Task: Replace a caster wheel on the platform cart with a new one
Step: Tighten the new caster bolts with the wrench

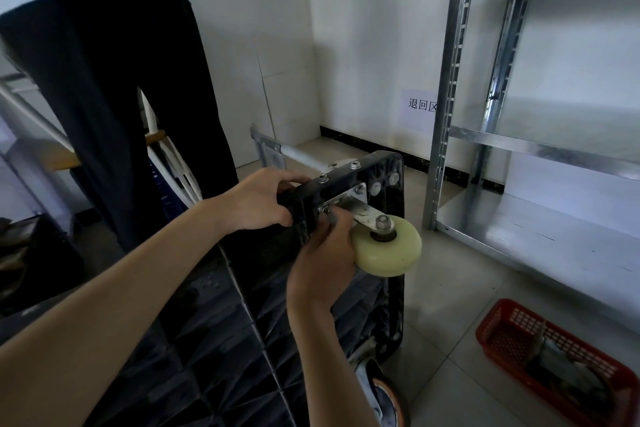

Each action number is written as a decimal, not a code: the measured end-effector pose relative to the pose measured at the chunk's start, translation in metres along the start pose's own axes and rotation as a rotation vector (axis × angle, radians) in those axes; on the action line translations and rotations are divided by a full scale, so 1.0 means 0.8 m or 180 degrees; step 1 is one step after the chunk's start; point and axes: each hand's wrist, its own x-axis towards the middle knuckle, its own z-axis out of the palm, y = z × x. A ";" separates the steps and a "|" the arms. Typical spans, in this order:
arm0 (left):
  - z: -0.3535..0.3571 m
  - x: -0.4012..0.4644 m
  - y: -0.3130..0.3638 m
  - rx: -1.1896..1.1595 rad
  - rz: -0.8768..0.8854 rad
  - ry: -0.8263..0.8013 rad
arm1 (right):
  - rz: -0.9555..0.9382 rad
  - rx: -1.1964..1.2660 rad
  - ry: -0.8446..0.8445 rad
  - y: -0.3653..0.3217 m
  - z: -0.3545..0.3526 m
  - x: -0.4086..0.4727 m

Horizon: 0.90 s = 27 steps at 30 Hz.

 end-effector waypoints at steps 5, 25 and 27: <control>0.001 0.002 -0.003 0.0017 -0.0003 0.0016 | 0.0107 -0.0203 0.0006 0.000 0.008 0.003; 0.002 0.005 -0.005 0.0114 0.0008 0.0058 | 0.0137 -0.0205 0.0059 0.010 0.010 0.001; 0.001 0.005 -0.006 0.0105 0.0000 0.0049 | -0.0017 -0.0150 0.0013 0.012 0.007 -0.003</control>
